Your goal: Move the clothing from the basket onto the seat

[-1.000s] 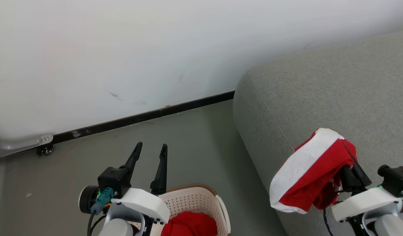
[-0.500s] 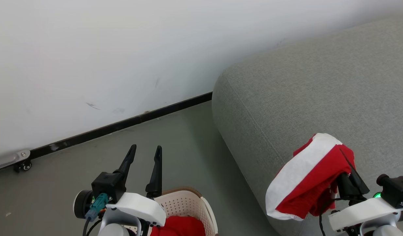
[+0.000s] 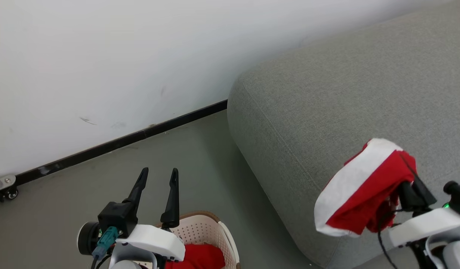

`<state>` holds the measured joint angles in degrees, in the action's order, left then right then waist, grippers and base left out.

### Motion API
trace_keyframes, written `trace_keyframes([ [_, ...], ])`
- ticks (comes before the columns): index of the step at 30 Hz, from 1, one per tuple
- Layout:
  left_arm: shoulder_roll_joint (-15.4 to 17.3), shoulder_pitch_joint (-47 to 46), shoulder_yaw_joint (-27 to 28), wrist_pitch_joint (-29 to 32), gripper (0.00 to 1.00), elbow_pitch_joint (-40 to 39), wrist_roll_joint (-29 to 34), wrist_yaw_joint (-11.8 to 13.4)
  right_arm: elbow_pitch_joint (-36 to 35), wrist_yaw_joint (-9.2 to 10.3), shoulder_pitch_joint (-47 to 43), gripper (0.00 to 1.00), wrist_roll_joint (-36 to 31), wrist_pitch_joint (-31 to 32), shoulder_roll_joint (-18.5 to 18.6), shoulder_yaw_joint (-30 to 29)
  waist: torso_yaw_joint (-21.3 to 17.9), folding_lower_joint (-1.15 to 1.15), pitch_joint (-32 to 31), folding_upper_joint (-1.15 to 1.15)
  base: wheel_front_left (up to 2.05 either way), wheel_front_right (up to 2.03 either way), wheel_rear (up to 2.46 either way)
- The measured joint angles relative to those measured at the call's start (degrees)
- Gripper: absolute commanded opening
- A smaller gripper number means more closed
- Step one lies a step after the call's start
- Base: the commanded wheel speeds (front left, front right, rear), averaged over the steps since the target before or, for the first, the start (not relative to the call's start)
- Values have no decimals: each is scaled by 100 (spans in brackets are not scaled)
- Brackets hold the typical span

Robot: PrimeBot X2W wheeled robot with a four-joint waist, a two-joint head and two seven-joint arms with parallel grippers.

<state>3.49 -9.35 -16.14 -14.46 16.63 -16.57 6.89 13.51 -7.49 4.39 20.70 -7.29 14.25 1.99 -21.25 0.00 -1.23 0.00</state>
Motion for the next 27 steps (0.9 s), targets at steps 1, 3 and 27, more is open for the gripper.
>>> trace_keyframes([
  [1,1,-1,13,0,100,-22,26,0,-13,0,125,0,1,57,80,-37,-5,0,21,0,0,0,0],
  [3,4,-1,32,0,100,-75,46,1,-36,0,415,0,5,162,201,-123,-9,0,64,0,0,0,0],
  [27,394,-32,146,-2,100,-798,542,122,950,0,3047,0,275,1074,1039,-993,234,0,820,0,0,0,0],
])
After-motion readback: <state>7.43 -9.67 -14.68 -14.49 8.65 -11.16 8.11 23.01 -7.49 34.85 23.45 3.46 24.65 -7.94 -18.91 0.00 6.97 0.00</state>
